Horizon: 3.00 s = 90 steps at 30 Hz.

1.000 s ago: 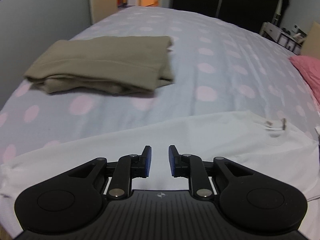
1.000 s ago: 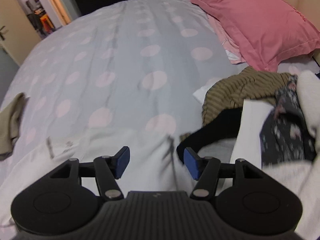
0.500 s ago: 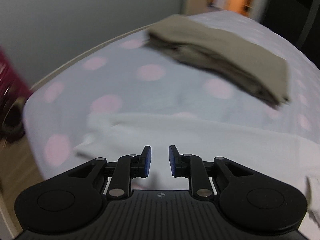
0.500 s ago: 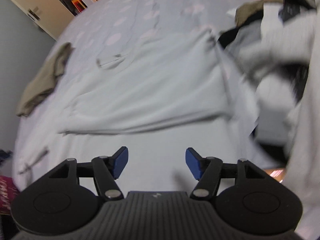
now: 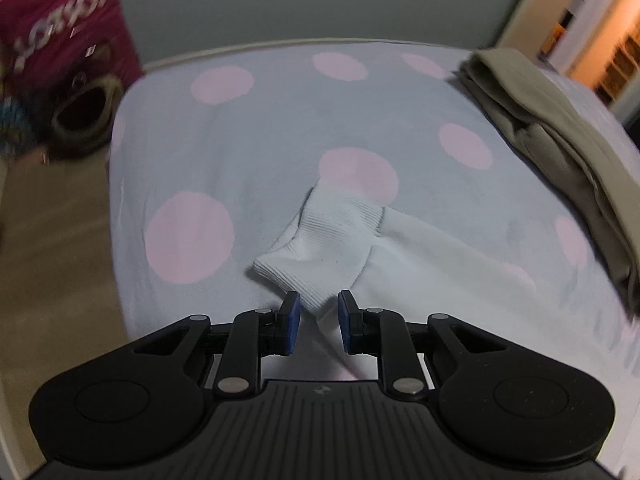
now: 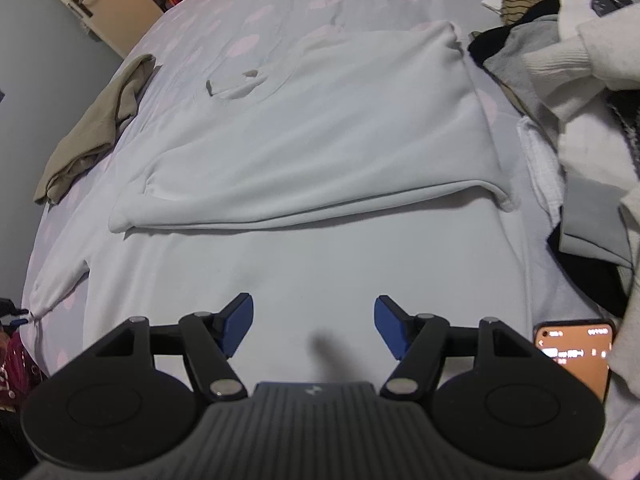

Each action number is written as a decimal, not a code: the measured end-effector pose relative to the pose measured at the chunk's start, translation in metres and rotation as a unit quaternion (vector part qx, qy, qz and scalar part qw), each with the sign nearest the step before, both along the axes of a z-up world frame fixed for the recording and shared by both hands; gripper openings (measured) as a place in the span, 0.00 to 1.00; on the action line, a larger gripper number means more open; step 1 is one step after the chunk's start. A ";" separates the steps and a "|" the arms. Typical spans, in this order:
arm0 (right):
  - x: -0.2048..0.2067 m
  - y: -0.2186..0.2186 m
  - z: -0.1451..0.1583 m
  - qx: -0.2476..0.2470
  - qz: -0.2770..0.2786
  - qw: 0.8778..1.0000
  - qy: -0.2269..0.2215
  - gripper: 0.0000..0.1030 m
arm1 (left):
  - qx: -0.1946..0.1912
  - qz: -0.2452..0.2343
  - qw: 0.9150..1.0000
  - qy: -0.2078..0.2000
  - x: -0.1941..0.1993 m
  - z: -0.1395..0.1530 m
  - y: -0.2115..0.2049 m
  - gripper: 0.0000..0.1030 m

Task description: Fold clothes

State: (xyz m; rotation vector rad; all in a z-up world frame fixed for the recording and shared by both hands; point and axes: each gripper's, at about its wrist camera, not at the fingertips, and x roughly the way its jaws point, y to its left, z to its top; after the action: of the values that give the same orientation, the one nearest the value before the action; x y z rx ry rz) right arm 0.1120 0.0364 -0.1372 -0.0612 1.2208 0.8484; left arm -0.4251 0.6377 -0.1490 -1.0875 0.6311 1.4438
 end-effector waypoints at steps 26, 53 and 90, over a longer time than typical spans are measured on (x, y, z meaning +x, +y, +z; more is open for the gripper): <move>-0.003 0.012 -0.004 -0.031 0.027 0.999 -0.027 0.68 | 0.167 -0.017 0.972 -0.163 0.050 0.089 -0.051 0.04; 0.017 -0.009 0.023 0.016 -0.045 0.998 -0.030 0.66 | 0.212 -0.567 0.791 -0.092 0.418 0.109 -0.346 0.04; 0.053 0.119 -0.050 0.088 -0.099 0.983 0.130 0.10 | 0.134 -0.526 0.840 0.016 0.387 0.119 -0.253 0.38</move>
State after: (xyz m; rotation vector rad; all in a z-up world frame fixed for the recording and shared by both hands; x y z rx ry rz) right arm 0.1647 0.1554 -0.1872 0.3194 1.3643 0.8027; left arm -0.0380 0.3845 -0.0304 -0.3389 0.8320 0.5413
